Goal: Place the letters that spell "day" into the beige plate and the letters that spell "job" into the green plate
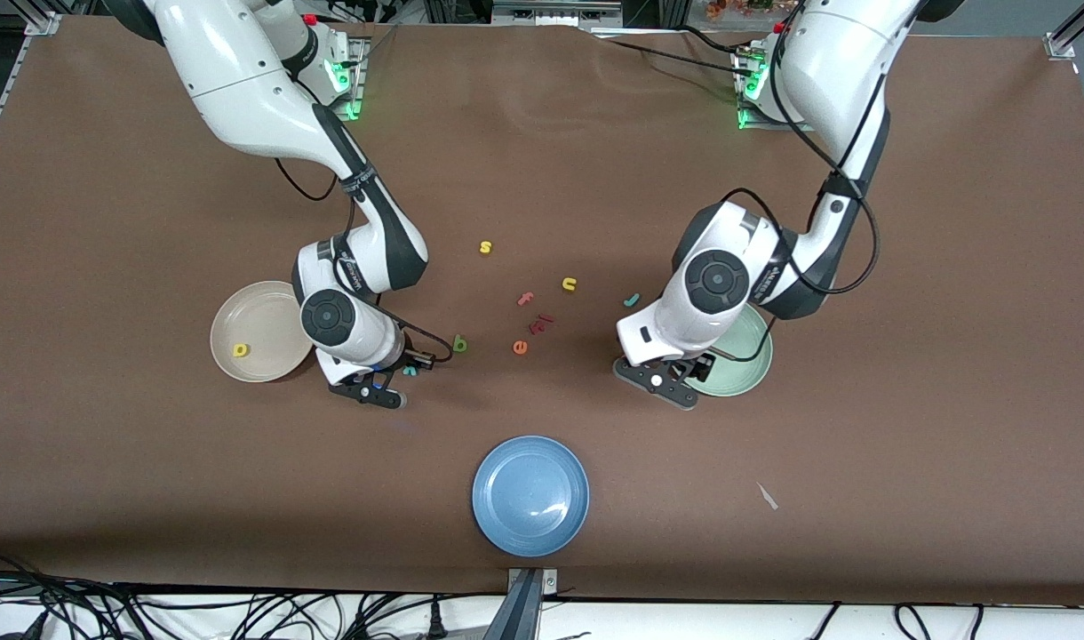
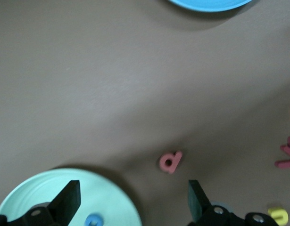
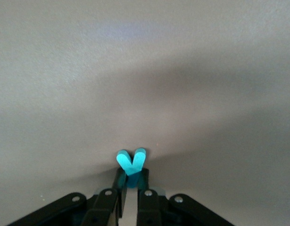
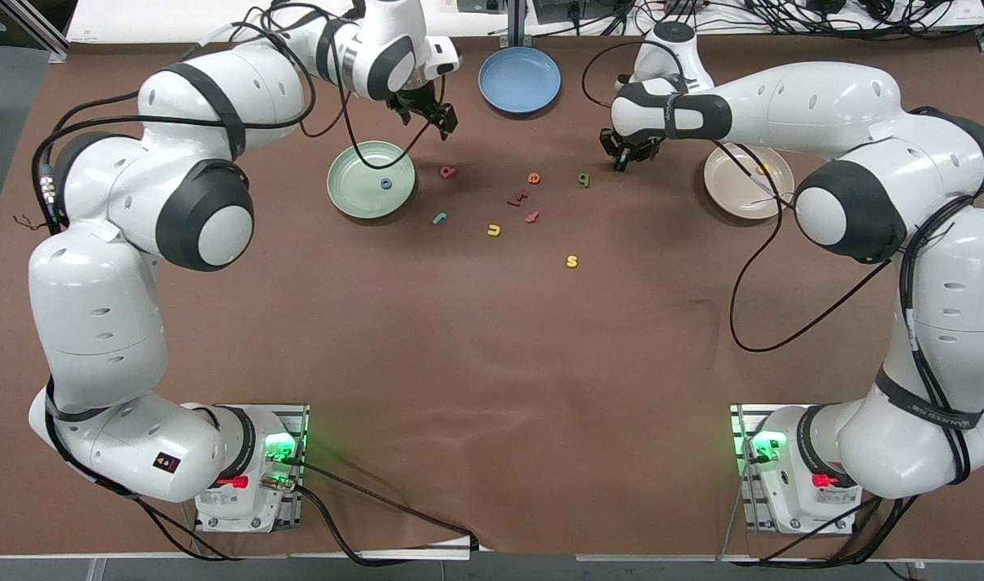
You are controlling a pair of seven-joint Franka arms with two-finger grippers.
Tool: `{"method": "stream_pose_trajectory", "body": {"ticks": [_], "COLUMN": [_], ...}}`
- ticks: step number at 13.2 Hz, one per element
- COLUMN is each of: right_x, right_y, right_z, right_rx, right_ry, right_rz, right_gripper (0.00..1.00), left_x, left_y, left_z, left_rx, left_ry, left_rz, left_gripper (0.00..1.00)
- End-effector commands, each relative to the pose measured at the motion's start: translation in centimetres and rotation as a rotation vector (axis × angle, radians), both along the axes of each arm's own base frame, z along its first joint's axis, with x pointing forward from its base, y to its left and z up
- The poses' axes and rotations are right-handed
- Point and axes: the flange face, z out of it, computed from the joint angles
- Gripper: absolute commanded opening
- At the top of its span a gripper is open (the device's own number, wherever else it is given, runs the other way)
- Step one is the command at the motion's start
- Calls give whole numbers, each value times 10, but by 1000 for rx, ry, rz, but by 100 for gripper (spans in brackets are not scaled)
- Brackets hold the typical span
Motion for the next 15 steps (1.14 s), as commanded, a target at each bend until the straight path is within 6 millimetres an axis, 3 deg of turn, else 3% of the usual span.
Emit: {"method": "stream_pose_trajectory", "body": {"ticks": [1,3,8,12,15], "right_x": [9,7,-21,-49,-62], "right_y": [-6,-25,-107,-179,-212], "right_z": [18,36,79,63,47], "right_rx": [-20,-53,-80,-93,-107], "right_ry": [7,39,61,24,-33], "right_rz": [21,86,263,354,439], "right_gripper": [0,0,0,0,4], "left_x": [-5,-11,-21,-28,-31], "left_y": [-21,-32,-25,-26,-26], "left_z": [-28,-35,-60,-74,-83], "left_rx": [-43,-46,-26,-16,-8], "left_ry": [-22,-22,19,40,48], "left_rz": [-78,-124,-218,-234,-241], "left_gripper": [94,91,81,78,64]}}
